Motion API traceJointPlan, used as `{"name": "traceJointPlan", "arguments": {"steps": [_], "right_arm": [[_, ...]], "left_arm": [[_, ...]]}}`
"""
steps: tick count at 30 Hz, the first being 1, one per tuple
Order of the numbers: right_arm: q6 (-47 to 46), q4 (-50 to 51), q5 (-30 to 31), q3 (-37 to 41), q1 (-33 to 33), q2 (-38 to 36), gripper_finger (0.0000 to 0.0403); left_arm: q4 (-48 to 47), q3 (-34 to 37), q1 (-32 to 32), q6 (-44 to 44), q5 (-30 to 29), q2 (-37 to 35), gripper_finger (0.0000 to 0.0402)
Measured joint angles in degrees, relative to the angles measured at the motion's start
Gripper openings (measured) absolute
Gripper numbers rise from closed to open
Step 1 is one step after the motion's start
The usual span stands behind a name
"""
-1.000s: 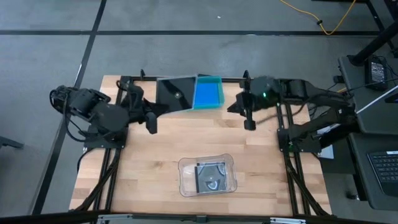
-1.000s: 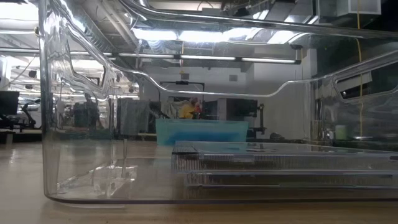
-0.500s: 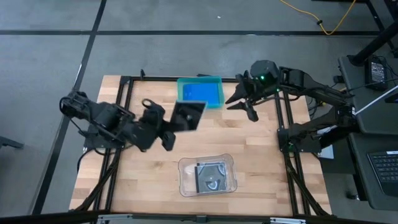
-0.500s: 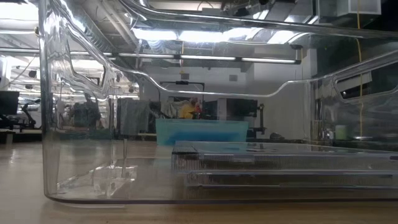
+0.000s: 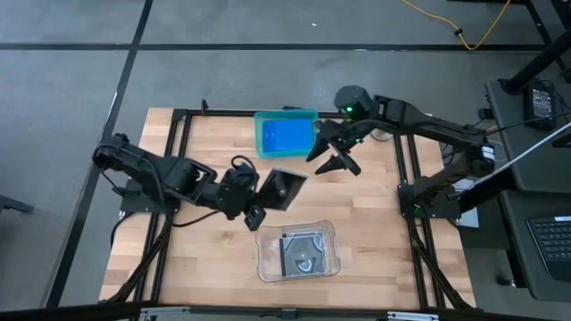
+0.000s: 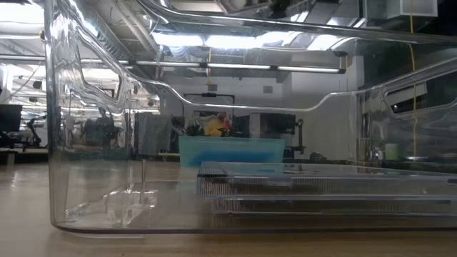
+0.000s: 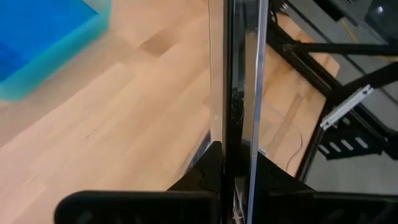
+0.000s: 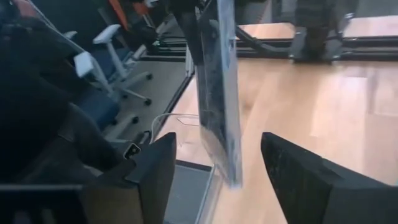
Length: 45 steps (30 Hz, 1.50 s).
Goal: Pick & place jewel cases by type
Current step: Put the black CD case into the transparent bin
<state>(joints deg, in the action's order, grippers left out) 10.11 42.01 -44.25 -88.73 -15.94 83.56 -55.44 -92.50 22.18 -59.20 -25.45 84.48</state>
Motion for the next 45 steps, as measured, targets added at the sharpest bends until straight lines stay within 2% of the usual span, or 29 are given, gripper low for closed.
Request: {"name": "traceJointPlan", "arguments": {"steps": [4, 17, 21, 34, 36, 39, 45], "right_arm": [[-1.1, -2.7, -3.6, 0.0, 0.3, 3.3, 0.0247], [-2.4, -6.0, -9.5, 0.0, 4.7, 11.2, 0.0240], [-2.5, -6.0, -9.6, 0.0, 5.2, 11.6, 0.0202], [-3.9, -7.3, -8.8, 0.0, 5.1, 11.5, 0.0021], [-4.1, -7.3, -8.8, 0.0, 5.1, 11.5, 0.0014], [-5.4, -7.4, -8.8, 0.0, 5.1, 11.5, 0.0024], [-6.9, -6.7, -8.8, 0.0, 4.6, 11.2, 0.0013]], "left_arm": [[4.1, 1.5, -1.7, 3.3, 3.0, 0.4, 0.0013], [9.0, 2.2, -7.1, 11.0, 8.1, 0.4, 0.0013], [9.0, 2.2, -7.4, 11.0, 8.7, 0.4, 0.0013], [9.2, 2.2, -7.4, 10.3, 10.4, 0.7, 0.0023], [9.2, 2.2, -7.4, 10.3, 10.5, 0.7, 0.0032], [9.2, 2.2, -7.4, 10.4, 11.7, 0.7, 0.0044], [8.8, 2.2, -7.2, 10.5, 20.9, 0.7, 0.0061]]}}
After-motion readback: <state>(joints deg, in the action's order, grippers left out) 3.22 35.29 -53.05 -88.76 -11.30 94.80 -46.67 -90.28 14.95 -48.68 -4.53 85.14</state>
